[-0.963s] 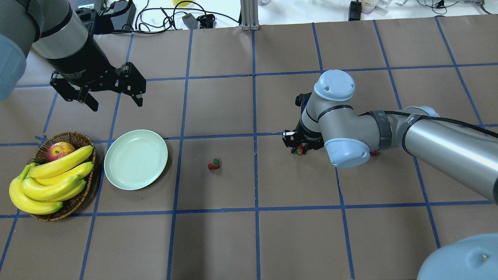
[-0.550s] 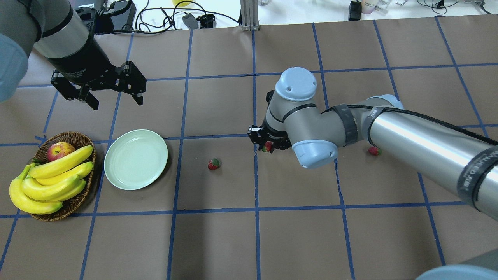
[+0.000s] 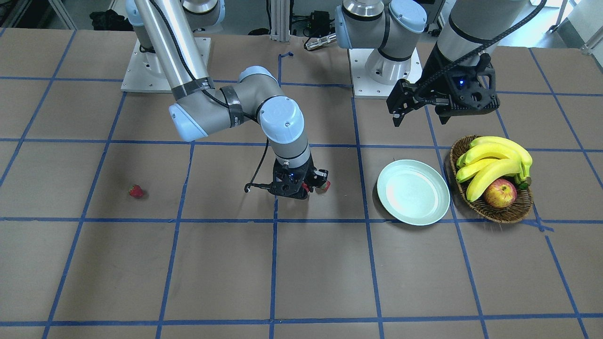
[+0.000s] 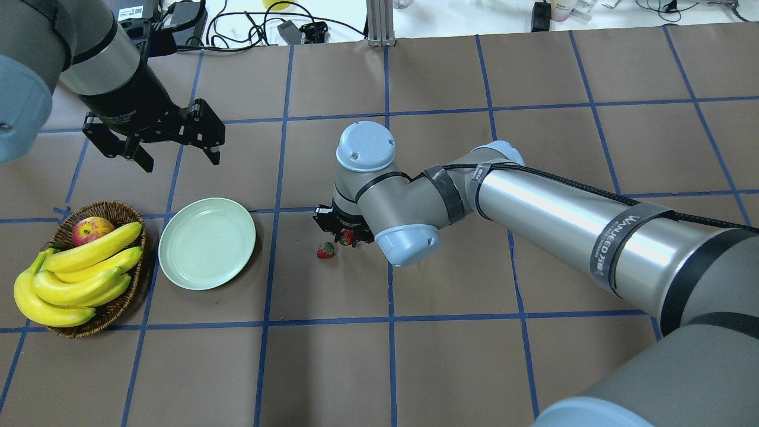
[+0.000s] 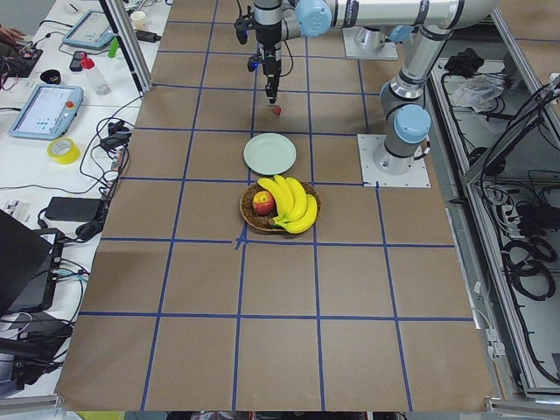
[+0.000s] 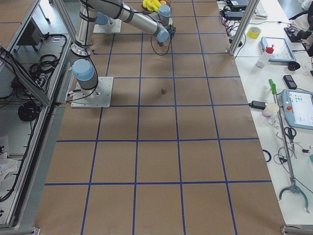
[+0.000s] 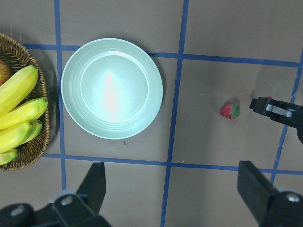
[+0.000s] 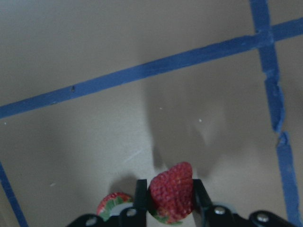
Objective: Collect all strawberries into plate
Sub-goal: 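Carry the strawberry beside the first one and open the right gripper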
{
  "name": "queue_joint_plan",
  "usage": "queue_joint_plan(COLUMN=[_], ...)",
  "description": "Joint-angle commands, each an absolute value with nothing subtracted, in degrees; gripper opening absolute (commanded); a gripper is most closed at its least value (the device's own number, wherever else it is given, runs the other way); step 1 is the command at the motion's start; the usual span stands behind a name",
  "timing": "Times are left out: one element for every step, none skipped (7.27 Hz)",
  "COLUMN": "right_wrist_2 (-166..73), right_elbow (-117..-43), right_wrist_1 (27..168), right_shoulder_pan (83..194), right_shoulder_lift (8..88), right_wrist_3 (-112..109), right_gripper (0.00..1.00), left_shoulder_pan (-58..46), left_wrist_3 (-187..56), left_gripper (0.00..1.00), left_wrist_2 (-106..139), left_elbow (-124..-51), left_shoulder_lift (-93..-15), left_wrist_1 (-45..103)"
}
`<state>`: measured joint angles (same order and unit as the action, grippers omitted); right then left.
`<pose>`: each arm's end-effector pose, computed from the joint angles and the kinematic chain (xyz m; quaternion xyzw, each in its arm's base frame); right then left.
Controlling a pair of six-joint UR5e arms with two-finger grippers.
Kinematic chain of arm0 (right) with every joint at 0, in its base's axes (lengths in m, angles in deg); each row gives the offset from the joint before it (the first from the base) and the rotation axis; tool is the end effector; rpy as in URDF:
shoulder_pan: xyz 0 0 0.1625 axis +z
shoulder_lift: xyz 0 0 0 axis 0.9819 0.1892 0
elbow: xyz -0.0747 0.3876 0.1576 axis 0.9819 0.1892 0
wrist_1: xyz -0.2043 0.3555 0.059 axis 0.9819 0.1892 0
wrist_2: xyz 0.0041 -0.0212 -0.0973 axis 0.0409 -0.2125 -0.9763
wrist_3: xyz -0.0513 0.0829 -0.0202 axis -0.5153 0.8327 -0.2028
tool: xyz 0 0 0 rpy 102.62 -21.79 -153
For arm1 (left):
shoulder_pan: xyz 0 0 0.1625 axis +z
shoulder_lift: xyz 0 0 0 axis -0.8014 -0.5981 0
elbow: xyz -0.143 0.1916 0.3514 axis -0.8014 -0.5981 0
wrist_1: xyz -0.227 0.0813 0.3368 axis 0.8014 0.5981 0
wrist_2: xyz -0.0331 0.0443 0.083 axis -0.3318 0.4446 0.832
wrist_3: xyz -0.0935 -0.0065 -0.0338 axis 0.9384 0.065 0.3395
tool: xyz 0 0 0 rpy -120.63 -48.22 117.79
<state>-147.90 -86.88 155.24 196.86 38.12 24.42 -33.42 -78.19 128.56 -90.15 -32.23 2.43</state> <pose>0.4244 -0.4766 0.1871 0.1220 0.9867 0.0302 0.1033 -0.1042 -0.4818 0.4750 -0.0468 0.9988 0.0098 0.0071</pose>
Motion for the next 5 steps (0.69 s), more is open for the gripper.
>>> queue_joint_plan(right_wrist_2=[-148.8,-151.1,-152.2,-152.8,-156.0], right_elbow=[-86.1,-86.3,-86.3,-86.5,-87.5], right_wrist_1=[154.1,152.8,149.0,147.6,145.5], right_shoulder_pan=[197.2,197.1,195.9,192.8,187.5], right_shoulder_lift=[38.2,39.7,41.1,43.2,45.8], right_wrist_3=[24.2,21.5,15.9,11.9,4.3], right_gripper=[1.00,1.00,1.00,1.00,1.00], left_shoulder_pan=[-31.6,-31.0,-30.9,-30.9,-30.8], left_wrist_3=[-78.3,-78.3,-78.3,-78.3,-78.3], left_gripper=[1.00,1.00,1.00,1.00,1.00], left_wrist_2=[128.5,128.9,128.7,128.7,128.6], left_elbow=[-90.6,-91.4,-92.3,-92.6,-92.6], left_shoulder_lift=[-32.5,-32.6,-32.6,-32.7,-32.8], left_wrist_1=[1.5,1.7,1.6,1.6,1.6])
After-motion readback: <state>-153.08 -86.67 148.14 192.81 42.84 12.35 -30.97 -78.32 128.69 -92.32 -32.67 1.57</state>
